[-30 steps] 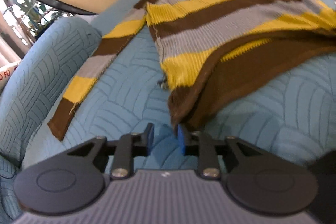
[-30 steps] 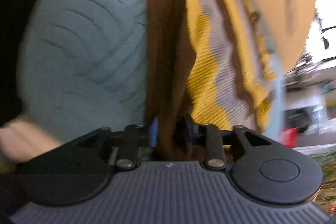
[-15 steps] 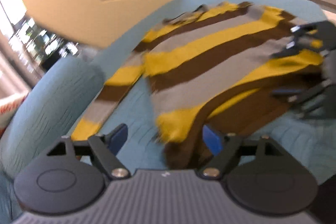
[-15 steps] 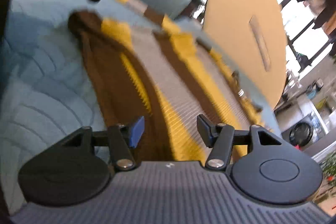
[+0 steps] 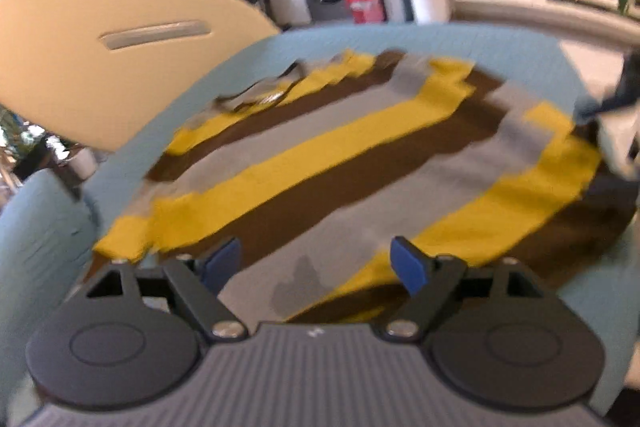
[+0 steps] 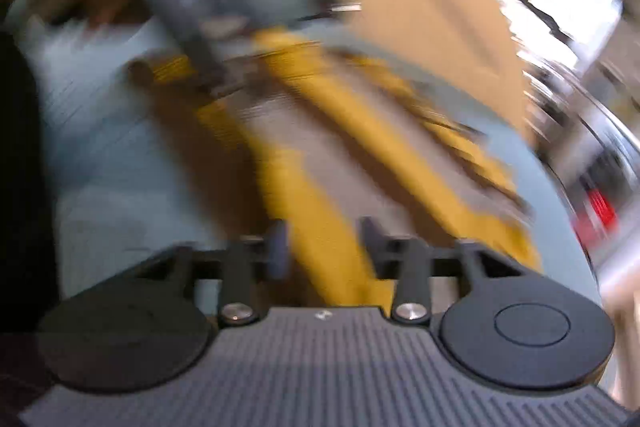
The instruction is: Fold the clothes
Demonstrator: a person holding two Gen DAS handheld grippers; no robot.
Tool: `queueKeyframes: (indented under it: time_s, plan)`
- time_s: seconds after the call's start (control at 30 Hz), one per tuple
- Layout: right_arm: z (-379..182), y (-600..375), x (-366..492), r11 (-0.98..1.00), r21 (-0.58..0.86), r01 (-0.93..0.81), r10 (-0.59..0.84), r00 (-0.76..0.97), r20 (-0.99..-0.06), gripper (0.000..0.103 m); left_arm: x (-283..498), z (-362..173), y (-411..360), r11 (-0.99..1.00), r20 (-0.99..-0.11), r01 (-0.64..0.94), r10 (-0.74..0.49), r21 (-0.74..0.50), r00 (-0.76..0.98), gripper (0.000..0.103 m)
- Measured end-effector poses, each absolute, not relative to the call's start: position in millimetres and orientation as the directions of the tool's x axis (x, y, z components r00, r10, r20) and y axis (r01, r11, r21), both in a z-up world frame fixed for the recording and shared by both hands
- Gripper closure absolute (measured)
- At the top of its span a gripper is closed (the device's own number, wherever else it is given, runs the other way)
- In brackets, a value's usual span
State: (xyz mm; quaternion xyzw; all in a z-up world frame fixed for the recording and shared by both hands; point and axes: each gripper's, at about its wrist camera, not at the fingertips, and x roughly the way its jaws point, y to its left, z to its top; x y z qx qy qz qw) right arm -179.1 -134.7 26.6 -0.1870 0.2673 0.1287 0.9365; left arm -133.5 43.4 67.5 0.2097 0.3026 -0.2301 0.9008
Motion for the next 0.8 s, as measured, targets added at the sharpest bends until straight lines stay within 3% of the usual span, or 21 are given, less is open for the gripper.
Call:
queueKeyframes:
  time_s: [0.1,0.23,0.27,0.33,0.37,0.4,0.6,0.8]
  plan:
    - [27,-201,-176,0.969,-0.206,-0.135,-0.013,0.806,-0.591,0.036,-133,60,9,0.797,-0.628,0.571,-0.344,0.199,0.699,0.014]
    - [-2,-225,-166,0.981,-0.052,-0.189,0.096,0.695,-0.713,0.04,-130,32,-46,0.764,-0.656,0.619,-0.374,0.184,0.656,0.013]
    - [-9,-222,-162,0.976,-0.084,-0.199,0.077,0.683,-0.726,0.041,-129,18,-62,0.751,-0.688,0.637,-0.369,0.175,0.624,0.013]
    - [-20,-223,-151,0.97,-0.189,-0.153,-0.035,0.682,-0.731,0.059,-128,8,-68,0.751,-0.707,0.642,-0.37,0.155,0.603,0.013]
    - [-27,-230,-145,0.976,-0.153,-0.155,-0.015,0.655,-0.755,0.093,-127,1,-70,0.755,-0.721,0.642,-0.37,0.134,0.586,0.013]
    - [-30,-235,-143,0.978,-0.136,-0.157,-0.002,0.646,-0.763,0.096,-128,-6,-71,0.763,-0.733,0.637,-0.37,0.111,0.571,0.013]
    - [-15,-256,-189,0.986,-0.104,-0.126,0.003,0.652,-0.758,0.096,-132,-15,-61,0.777,-0.735,0.625,-0.38,0.076,0.562,0.01]
    - [-56,-262,-194,0.964,-0.13,-0.231,-0.021,0.425,-0.905,0.096,-137,-8,-60,0.772,-0.731,0.63,-0.382,0.084,0.565,0.01]
